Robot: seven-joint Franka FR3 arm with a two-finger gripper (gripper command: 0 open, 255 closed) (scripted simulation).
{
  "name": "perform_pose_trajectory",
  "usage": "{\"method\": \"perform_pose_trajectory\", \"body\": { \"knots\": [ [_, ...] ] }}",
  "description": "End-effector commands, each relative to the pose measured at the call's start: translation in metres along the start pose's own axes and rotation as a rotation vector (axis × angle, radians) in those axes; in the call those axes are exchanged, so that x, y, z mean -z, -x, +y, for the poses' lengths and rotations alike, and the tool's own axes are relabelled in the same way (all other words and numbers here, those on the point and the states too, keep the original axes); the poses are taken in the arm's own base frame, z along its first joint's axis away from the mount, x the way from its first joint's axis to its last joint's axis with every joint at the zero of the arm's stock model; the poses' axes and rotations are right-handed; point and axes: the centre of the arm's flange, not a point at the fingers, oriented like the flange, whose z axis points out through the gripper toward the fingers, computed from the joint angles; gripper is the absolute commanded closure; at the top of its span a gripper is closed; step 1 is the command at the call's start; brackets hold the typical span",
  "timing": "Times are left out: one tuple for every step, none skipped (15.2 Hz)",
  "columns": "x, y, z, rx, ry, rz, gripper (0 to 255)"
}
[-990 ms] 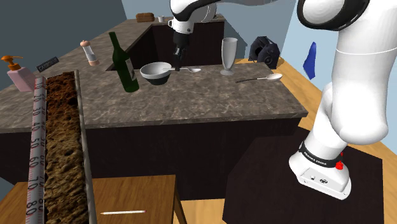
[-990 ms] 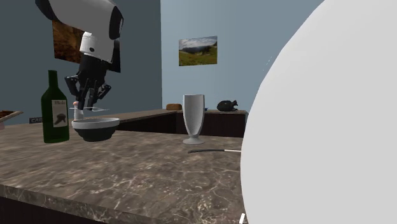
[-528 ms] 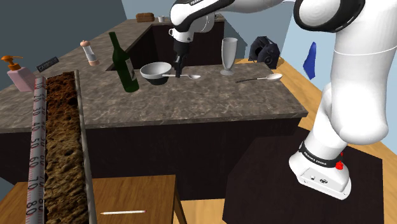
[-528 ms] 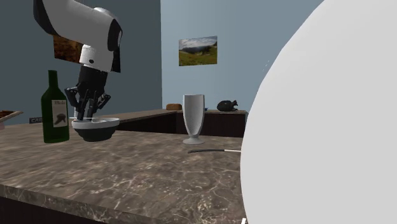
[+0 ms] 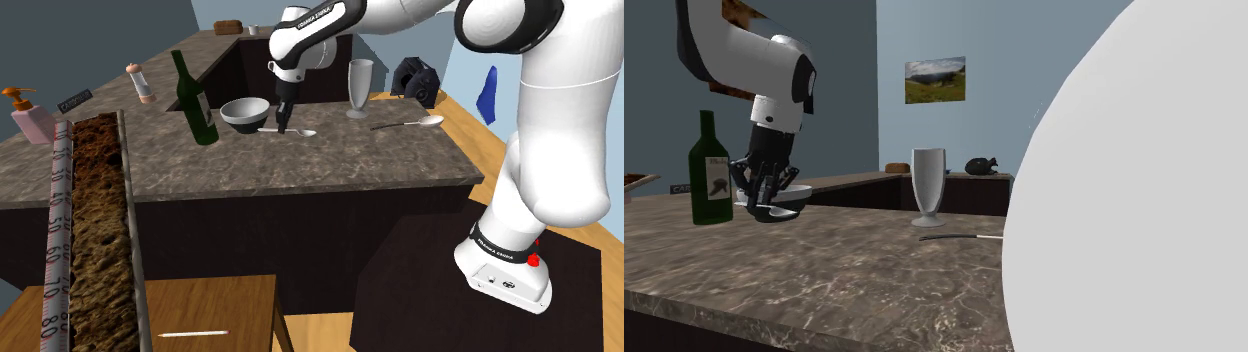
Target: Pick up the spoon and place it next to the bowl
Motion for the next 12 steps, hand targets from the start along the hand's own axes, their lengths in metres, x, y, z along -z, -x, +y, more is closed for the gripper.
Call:
{"method": "perform_pose_trajectory", "body": {
  "knots": [
    [-0.01, 0.002, 0.002, 0.0, 0.0, 0.0, 255],
    [-0.015, 0.003, 0.002, 0.0, 0.0, 0.0, 255],
    [-0.02, 0.004, 0.003, 0.0, 0.0, 0.0, 255],
    [-0.025, 0.005, 0.003, 0.0, 0.0, 0.0, 255],
    [-0.03, 0.007, 0.004, 0.0, 0.0, 0.0, 255],
    [-0.035, 0.008, 0.005, 0.0, 0.0, 0.0, 255],
    [-0.04, 0.009, 0.005, 0.0, 0.0, 0.0, 255],
    [-0.046, 0.01, 0.006, 0.0, 0.0, 0.0, 255],
    [-0.051, 0.011, 0.007, 0.0, 0.0, 0.0, 255],
    [-0.056, 0.013, 0.007, 0.0, 0.0, 0.0, 255],
    [-0.063, 0.014, 0.008, 0.0, 0.0, 0.0, 255],
    [-0.063, 0.014, 0.008, 0.0, 0.0, 0.0, 255]
  ]
}}
